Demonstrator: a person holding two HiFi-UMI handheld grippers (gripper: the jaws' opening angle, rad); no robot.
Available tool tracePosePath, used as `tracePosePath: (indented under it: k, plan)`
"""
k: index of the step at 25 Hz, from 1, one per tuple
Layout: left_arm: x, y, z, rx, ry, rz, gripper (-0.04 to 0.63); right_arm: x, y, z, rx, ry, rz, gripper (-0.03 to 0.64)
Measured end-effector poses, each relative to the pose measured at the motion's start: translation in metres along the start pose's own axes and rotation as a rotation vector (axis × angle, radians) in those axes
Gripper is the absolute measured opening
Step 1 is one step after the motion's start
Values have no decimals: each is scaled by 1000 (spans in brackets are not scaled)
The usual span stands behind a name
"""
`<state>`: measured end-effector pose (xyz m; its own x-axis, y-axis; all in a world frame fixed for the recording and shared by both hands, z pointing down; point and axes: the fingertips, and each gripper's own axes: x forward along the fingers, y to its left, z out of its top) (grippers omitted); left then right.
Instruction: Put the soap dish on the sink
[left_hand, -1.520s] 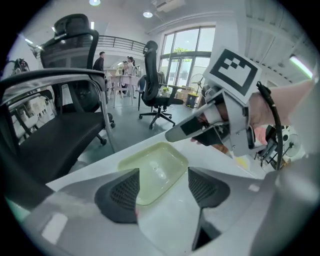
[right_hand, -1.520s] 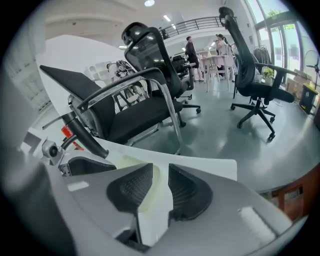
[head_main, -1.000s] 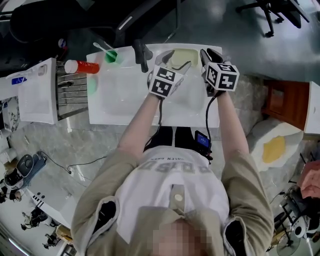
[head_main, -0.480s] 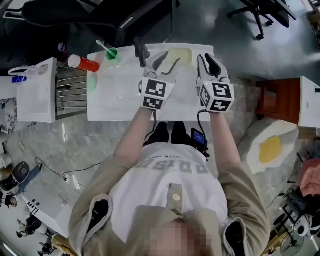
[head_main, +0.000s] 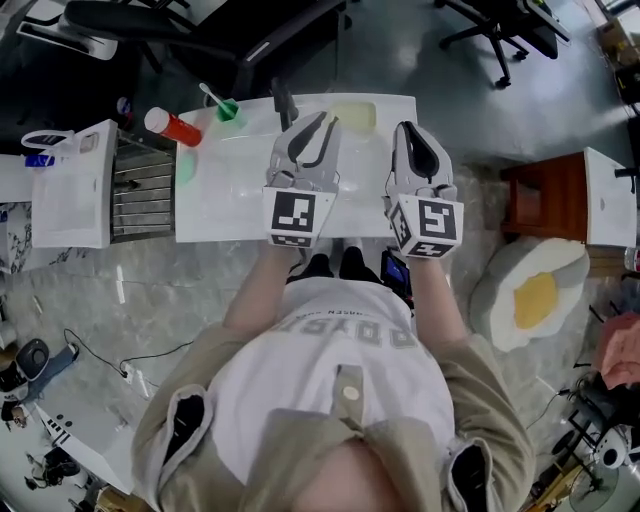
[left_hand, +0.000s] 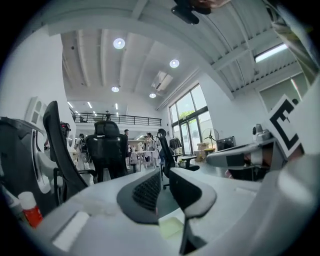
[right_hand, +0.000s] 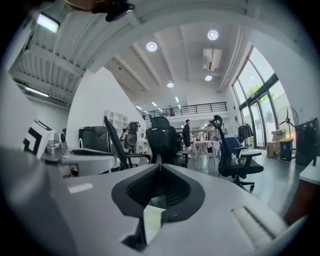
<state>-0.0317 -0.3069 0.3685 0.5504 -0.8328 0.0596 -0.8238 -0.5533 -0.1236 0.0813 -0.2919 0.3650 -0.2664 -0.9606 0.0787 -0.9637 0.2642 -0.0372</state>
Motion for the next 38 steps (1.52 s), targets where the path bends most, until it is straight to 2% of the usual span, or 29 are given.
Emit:
tracePosePath:
  k: [5, 10, 15, 18, 23, 38]
  plan:
    - [-17, 9, 9, 23, -36, 26, 8, -19, 11, 17, -23, -41, -7, 6]
    - [-31, 19, 13, 54, -59, 61, 8, -31, 17, 28, -44, -63, -20, 6]
    - [-43, 31, 13, 27, -87, 115, 8, -38, 22, 33, -57, -87, -26, 6]
    - [-45, 31, 14, 57, -91, 111, 8, -40, 23, 33, -49, -90, -26, 6]
    - [-45, 30, 18, -3, -97, 127, 8, -40, 22, 35, -59, -104, -20, 6]
    - [-55, 25, 50, 17, -194, 127, 8, -56, 26, 65, -106, -250, -27, 6]
